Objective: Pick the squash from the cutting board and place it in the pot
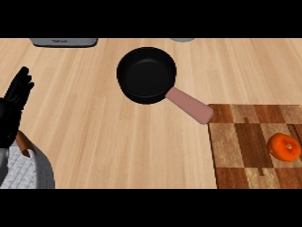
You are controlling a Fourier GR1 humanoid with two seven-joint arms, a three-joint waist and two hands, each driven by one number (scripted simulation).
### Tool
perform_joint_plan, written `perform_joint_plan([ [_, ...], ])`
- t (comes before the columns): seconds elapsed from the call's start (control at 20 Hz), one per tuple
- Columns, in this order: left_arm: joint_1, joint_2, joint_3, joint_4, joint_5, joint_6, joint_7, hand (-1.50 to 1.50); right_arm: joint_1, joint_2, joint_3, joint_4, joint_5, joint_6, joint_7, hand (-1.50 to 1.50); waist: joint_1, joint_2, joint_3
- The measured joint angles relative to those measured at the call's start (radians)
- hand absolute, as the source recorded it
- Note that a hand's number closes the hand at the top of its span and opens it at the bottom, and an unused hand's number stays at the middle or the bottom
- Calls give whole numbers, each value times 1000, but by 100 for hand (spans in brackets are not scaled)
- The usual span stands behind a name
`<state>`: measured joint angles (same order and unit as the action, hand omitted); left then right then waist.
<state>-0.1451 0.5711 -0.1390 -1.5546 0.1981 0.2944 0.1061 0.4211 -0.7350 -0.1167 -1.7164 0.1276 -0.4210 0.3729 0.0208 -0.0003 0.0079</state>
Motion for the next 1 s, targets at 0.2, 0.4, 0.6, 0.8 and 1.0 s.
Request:
perform_joint_plan([
  [0.2,-15,-9,-4,6,-10,-3,4,0,-32,-92,55,-27,-24,150,193,-150,15,3,0],
  [0.4,-25,-20,-9,17,-23,-7,0,0,-121,-152,100,-26,-95,298,359,-150,25,3,3],
  [0.6,-22,-27,-2,18,-25,-16,-9,0,-228,-168,143,-11,-152,398,492,-150,27,0,5],
  [0.8,-8,-28,7,12,-33,-18,-6,0,-320,-148,189,27,-169,453,559,-150,19,-3,7],
  [1.0,-2,-34,14,12,-41,-23,-8,0,-402,-139,225,97,-165,493,593,-150,16,-4,8],
])
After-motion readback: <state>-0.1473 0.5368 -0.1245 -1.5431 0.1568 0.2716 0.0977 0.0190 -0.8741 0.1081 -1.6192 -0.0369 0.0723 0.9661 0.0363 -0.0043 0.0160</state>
